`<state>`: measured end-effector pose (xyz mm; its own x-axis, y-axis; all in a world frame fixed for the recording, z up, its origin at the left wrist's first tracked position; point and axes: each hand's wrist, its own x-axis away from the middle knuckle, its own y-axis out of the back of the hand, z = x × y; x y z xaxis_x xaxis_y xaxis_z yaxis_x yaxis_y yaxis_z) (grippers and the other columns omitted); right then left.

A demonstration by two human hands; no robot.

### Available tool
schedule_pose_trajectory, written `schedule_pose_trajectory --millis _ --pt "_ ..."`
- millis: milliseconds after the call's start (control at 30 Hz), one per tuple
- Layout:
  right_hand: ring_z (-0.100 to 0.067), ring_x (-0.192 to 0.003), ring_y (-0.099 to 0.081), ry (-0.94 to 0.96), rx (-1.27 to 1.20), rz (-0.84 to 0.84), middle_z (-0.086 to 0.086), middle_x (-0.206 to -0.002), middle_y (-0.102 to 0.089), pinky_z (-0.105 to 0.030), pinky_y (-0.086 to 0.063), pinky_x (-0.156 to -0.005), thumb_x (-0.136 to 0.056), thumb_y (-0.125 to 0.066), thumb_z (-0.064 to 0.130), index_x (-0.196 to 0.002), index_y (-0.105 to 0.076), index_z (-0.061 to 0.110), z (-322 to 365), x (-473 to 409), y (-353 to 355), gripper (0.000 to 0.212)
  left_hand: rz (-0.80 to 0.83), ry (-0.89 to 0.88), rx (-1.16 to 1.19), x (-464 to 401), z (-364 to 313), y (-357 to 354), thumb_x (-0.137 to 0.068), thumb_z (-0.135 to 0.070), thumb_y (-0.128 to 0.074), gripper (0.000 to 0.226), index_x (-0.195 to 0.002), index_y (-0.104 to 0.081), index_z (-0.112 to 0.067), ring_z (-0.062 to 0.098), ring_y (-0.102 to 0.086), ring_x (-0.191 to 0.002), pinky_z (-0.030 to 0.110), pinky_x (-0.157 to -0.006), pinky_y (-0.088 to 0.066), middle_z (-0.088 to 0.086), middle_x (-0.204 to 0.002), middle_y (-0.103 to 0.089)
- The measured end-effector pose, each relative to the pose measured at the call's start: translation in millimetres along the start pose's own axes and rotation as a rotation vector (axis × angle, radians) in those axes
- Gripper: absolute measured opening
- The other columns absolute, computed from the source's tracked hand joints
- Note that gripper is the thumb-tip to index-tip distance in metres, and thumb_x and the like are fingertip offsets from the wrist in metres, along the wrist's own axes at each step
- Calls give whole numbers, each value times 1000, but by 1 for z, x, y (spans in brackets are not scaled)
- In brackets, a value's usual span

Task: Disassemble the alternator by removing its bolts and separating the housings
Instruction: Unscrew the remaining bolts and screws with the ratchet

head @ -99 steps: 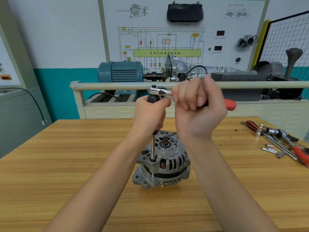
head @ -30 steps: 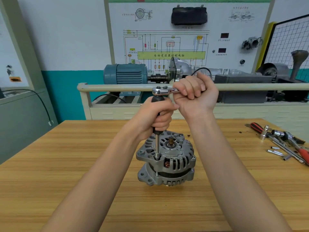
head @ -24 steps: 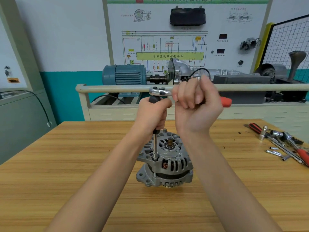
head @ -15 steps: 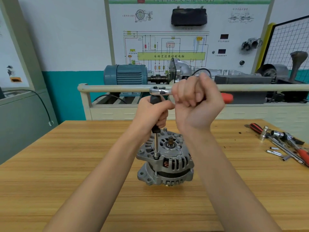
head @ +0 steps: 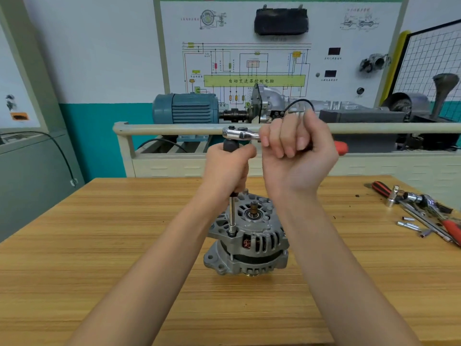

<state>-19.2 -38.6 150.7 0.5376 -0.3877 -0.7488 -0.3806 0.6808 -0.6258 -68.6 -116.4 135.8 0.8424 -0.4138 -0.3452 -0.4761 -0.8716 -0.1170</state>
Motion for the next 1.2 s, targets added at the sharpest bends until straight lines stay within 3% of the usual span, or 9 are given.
schedule_pose_trajectory --millis 100,200,300,433,600,767,1000,1100,1200 --pt "-12 -44 -29 251 318 165 -1 -43 -30 -31 -26 -52 -82 -45 3 -49 -36 23 -10 16 -11 40 -144 -56 -20 0 3 -6 -87 -4 -55 42 -56 -31 -18 9 -20 -32 14 -36 -19 -7 -39 -27" --pt "-12 -44 -30 327 417 210 -2 -44 -29 -33 -23 -52 -80 -47 6 -51 -39 27 -14 17 -15 36 -101 -67 -22 1 4 -3 -88 -4 -53 42 -56 -30 -18 9 -20 -33 15 -36 -19 -7 -38 -26" --pt "-9 -39 -27 140 224 193 5 -39 -30 -31 -22 -48 -85 -41 6 -43 -39 23 -4 1 -9 45 87 -44 -1 0 1 9 -84 1 -57 43 -51 -35 -17 12 -22 -33 17 -38 -21 -4 -38 -30" --pt "-11 -32 -23 -257 -286 -100 3 -35 -26 -25 -27 -41 -85 -40 13 -38 -35 16 7 -21 10 47 313 -75 -49 -2 -4 21 -81 -2 -64 36 -51 -46 -13 18 -33 -37 23 -44 -33 2 -42 -40" --pt "-12 -29 -23 -301 -459 -241 3 -34 -25 -23 -24 -37 -84 -42 12 -40 -33 16 3 -29 17 45 509 46 98 -3 -5 14 -79 -10 -57 40 -45 -38 -17 9 -23 -29 16 -37 -24 -4 -35 -28" --pt "-11 -36 -24 -111 -165 -124 3 -37 -28 -25 -30 -44 -86 -42 12 -40 -36 17 5 -12 9 46 255 60 61 -4 -2 6 -87 -3 -51 51 -45 -30 -20 8 -14 -29 12 -37 -17 -6 -36 -21" --pt "-13 -47 -31 340 572 257 7 -49 -37 -34 -25 -53 -82 -51 9 -52 -40 27 -12 15 -14 37 -179 -54 -115 0 1 -8 -86 -6 -54 34 -60 -36 -17 7 -26 -35 14 -34 -26 -5 -45 -34" --pt "-14 -45 -29 302 505 241 4 -45 -33 -35 -23 -51 -82 -51 9 -49 -43 26 -9 12 -14 38 -110 -52 -62 1 1 -5 -85 -4 -56 38 -58 -34 -17 9 -23 -35 14 -36 -23 -7 -41 -31" --pt "-11 -39 -24 50 141 147 5 -38 -30 -30 -25 -47 -87 -40 7 -42 -41 21 1 -5 -4 48 -7 -75 -4 1 2 3 -82 3 -58 43 -53 -32 -17 13 -20 -35 18 -39 -20 -3 -40 -28"
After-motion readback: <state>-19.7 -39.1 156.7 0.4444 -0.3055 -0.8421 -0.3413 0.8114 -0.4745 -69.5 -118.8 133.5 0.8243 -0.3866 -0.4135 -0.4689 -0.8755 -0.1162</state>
